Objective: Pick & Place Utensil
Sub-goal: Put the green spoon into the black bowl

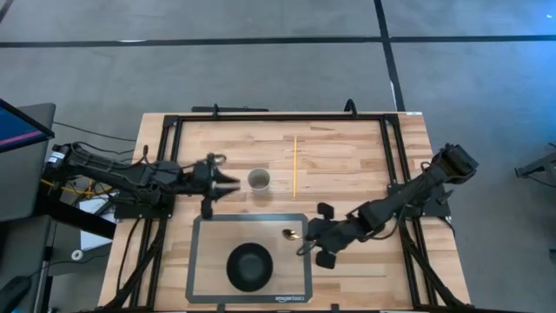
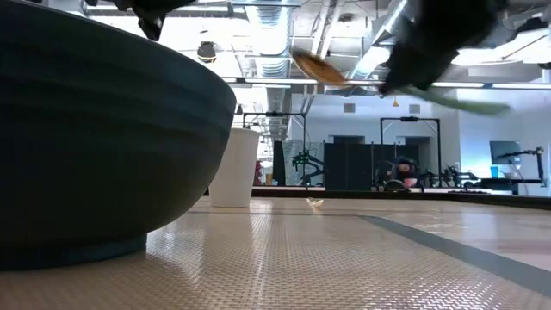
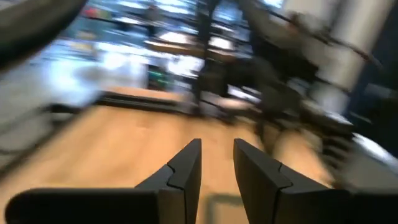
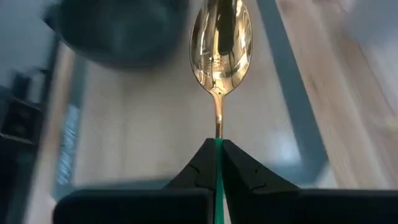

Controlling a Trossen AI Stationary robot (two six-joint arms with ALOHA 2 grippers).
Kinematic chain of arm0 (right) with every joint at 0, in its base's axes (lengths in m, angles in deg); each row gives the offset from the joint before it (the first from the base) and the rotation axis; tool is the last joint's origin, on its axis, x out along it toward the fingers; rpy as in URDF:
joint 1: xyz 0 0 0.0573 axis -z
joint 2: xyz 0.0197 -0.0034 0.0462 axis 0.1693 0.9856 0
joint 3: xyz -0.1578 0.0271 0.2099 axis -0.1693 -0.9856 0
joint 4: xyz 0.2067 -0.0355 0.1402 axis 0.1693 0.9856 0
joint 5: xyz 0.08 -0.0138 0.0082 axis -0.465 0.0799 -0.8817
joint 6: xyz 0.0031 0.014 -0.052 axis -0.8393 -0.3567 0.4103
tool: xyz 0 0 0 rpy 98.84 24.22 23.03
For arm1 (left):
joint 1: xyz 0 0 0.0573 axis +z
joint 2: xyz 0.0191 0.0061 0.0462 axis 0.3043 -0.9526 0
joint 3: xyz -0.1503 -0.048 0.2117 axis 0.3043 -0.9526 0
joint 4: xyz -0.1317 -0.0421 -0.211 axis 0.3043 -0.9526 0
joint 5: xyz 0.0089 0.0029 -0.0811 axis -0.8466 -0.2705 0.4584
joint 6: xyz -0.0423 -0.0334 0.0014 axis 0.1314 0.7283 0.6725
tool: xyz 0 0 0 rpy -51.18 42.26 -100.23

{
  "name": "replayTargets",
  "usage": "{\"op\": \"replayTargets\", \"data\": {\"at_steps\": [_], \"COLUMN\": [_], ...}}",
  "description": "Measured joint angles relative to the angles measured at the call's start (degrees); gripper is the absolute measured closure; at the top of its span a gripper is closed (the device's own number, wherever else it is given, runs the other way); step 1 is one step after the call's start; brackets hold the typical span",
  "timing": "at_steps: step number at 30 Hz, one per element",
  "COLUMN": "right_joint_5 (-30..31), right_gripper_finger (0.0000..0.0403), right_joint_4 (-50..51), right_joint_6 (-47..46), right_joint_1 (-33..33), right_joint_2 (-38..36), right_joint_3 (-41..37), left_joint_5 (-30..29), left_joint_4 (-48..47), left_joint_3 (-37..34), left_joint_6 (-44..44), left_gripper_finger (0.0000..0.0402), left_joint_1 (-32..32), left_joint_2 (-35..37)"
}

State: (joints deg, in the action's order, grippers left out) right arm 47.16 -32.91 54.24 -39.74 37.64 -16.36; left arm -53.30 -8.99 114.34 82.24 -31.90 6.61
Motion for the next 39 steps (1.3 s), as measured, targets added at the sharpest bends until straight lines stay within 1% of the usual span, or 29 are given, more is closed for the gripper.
{"op": "replayTargets", "data": {"at_steps": [3,4,6,8,10,11,13,15,17,19,21,23,24,26,27,34,36,39], "right_joint_5": [-2.91,-3.88,-6.14,-9.77,-14.07,-15.67,-16.21,-16.21,-15.66,-15.99,-16.08,-16.55,-18.20,-24.10,-26.17,-31.59,-33.50,-37.99], "right_gripper_finger": [0.0401,0.0401,0.0401,0.0401,0.0400,0.0399,0.0398,0.0399,0.0401,0.0401,0.0401,0.0401,0.0401,0.0401,0.0401,0.0402,0.0402,0.0400], "right_joint_4": [-0.66,-0.58,-0.63,-0.43,-0.47,0.36,3.00,7.11,10.65,14.98,19.21,24.17,26.36,30.89,31.42,34.11,34.45,34.97], "right_joint_6": [3.54,4.62,6.48,7.97,9.92,10.58,10.52,9.36,7.60,6.01,3.79,-0.35,-1.82,-3.66,-4.56,-10.24,-13.45,-17.89], "right_joint_1": [1.25,1.50,1.61,1.61,1.61,1.57,1.49,1.65,1.91,2.48,3.18,4.15,4.85,6.01,6.51,8.25,8.94,9.77], "right_joint_2": [3.00,4.29,7.39,10.66,13.97,15.19,17.17,18.86,20.92,23.66,26.37,29.06,30.28,32.77,33.78,39.89,41.71,43.78], "right_joint_3": [4.14,5.87,9.56,13.19,17.45,19.43,23.98,28.57,33.21,37.69,42.02,46.07,47.90,51.31,52.95,62.44,63.86,64.50], "left_joint_5": [12.39,14.55,14.90,12.18,9.40,7.59,2.06,-5.05,-11.35,-15.46,-17.18,-17.59,-17.70,-18.06,-18.21,-19.67,-19.91,-20.26], "left_joint_4": [0.17,0.48,1.93,4.81,9.30,11.14,14.16,15.86,17.33,21.06,24.82,27.53,27.53,27.65,27.53,26.83,26.74,26.64], "left_joint_3": [-1.19,-1.96,-4.05,-6.34,-7.86,-8.40,-8.40,-8.40,-8.36,-8.42,-8.40,-7.69,-7.34,-6.56,-6.48,-7.11,-7.11,-7.11], "left_joint_6": [2.56,4.56,8.99,11.68,11.93,11.91,11.69,11.66,11.66,11.70,11.78,11.82,11.82,11.72,11.63,11.71,11.66,11.74], "left_gripper_finger": [0.0313,0.0318,0.0334,0.0358,0.0386,0.0393,0.0396,0.0397,0.0397,0.0397,0.0398,0.0398,0.0398,0.0398,0.0398,0.0398,0.0398,0.0398], "left_joint_1": [-2.50,-4.03,-7.96,-12.59,-17.84,-20.52,-25.55,-30.00,-33.26,-34.92,-35.97,-36.10,-36.26,-36.31,-36.45,-37.05,-37.26,-37.28], "left_joint_2": [-1.50,-2.19,-4.24,-7.23,-10.89,-12.58,-16.50,-20.34,-24.67,-29.19,-32.91,-36.03,-36.90,-38.71,-39.17,-40.51,-40.51,-40.51]}}
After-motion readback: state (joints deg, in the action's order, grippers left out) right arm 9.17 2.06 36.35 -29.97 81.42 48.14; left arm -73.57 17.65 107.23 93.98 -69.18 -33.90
